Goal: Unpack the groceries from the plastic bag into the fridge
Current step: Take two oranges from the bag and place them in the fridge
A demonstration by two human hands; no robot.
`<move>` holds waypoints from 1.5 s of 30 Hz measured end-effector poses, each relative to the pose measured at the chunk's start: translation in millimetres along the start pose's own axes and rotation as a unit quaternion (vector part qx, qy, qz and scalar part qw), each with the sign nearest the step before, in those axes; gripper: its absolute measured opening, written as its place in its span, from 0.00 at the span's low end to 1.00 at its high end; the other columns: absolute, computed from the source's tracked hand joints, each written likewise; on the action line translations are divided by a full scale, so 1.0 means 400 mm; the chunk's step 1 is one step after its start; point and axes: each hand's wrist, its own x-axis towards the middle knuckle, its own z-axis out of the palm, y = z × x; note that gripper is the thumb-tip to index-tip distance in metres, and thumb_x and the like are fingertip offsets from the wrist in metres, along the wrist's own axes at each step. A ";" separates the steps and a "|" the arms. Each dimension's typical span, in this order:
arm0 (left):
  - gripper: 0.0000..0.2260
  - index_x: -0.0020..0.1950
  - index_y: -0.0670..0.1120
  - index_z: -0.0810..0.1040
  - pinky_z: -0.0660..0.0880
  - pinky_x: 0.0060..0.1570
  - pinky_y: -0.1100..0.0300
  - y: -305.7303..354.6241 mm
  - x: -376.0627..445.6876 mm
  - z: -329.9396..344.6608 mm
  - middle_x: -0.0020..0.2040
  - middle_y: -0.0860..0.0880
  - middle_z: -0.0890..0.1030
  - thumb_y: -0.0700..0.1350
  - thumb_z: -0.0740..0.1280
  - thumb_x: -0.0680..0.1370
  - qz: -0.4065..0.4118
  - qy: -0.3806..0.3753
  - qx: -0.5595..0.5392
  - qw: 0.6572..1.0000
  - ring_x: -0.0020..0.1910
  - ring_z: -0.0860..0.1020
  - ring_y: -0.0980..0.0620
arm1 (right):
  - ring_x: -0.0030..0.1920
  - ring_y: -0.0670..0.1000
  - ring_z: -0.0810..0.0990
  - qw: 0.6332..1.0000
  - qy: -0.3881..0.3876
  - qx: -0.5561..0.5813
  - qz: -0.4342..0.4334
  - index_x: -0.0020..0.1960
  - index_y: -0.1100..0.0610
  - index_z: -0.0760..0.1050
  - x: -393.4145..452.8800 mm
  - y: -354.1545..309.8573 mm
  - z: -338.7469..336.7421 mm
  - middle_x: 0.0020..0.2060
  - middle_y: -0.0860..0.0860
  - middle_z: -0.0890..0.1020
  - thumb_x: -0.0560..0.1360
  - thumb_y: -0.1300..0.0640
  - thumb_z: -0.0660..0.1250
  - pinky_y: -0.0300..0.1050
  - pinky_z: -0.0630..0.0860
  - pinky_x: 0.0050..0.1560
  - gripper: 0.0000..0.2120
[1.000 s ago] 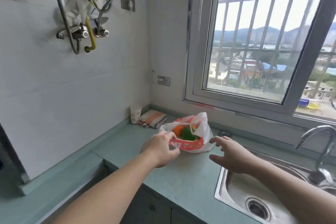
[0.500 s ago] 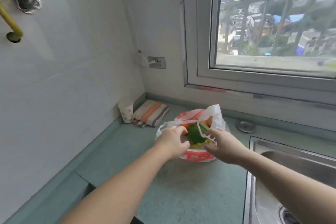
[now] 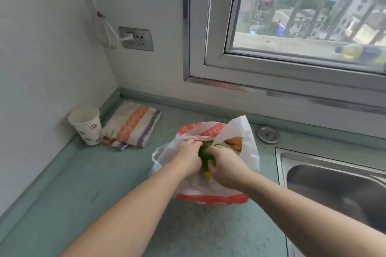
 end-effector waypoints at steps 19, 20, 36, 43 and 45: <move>0.43 0.76 0.54 0.53 0.68 0.65 0.42 -0.094 0.125 0.003 0.73 0.44 0.61 0.57 0.73 0.67 -0.008 -0.091 0.090 0.992 0.71 0.63 0.39 | 0.61 0.58 0.74 0.984 -0.004 -0.082 0.157 0.68 0.46 0.59 0.177 0.046 0.090 0.70 0.51 0.66 0.74 0.44 0.60 0.54 0.76 0.54 0.24; 0.44 0.75 0.55 0.54 0.70 0.64 0.44 -0.095 0.122 0.013 0.72 0.44 0.63 0.57 0.74 0.66 -0.008 -0.085 0.065 0.994 0.70 0.66 0.40 | 0.63 0.58 0.73 0.983 0.020 -0.078 0.163 0.70 0.45 0.55 0.185 0.047 0.091 0.72 0.51 0.63 0.75 0.43 0.60 0.54 0.75 0.55 0.27; 0.37 0.69 0.49 0.64 0.71 0.64 0.45 -0.084 0.145 0.045 0.74 0.45 0.59 0.50 0.77 0.65 0.002 -0.066 -0.005 0.998 0.69 0.67 0.40 | 0.64 0.59 0.73 0.986 -0.003 -0.105 0.126 0.75 0.51 0.54 0.403 0.093 0.078 0.73 0.55 0.63 0.72 0.46 0.67 0.52 0.76 0.55 0.37; 0.42 0.74 0.51 0.58 0.74 0.61 0.45 -0.076 0.166 0.058 0.70 0.45 0.67 0.51 0.77 0.66 -0.018 -0.059 0.010 0.998 0.67 0.70 0.41 | 0.47 0.51 0.80 0.987 -0.056 -0.016 0.149 0.45 0.49 0.73 0.424 0.135 0.094 0.41 0.48 0.77 0.73 0.47 0.66 0.45 0.77 0.49 0.06; 0.45 0.75 0.53 0.56 0.76 0.58 0.44 -0.078 0.169 0.059 0.66 0.46 0.71 0.51 0.77 0.64 -0.026 -0.055 0.002 0.998 0.63 0.73 0.41 | 0.45 0.49 0.79 0.984 -0.050 0.067 0.156 0.44 0.49 0.74 0.396 0.135 0.076 0.41 0.47 0.79 0.69 0.47 0.70 0.45 0.77 0.49 0.08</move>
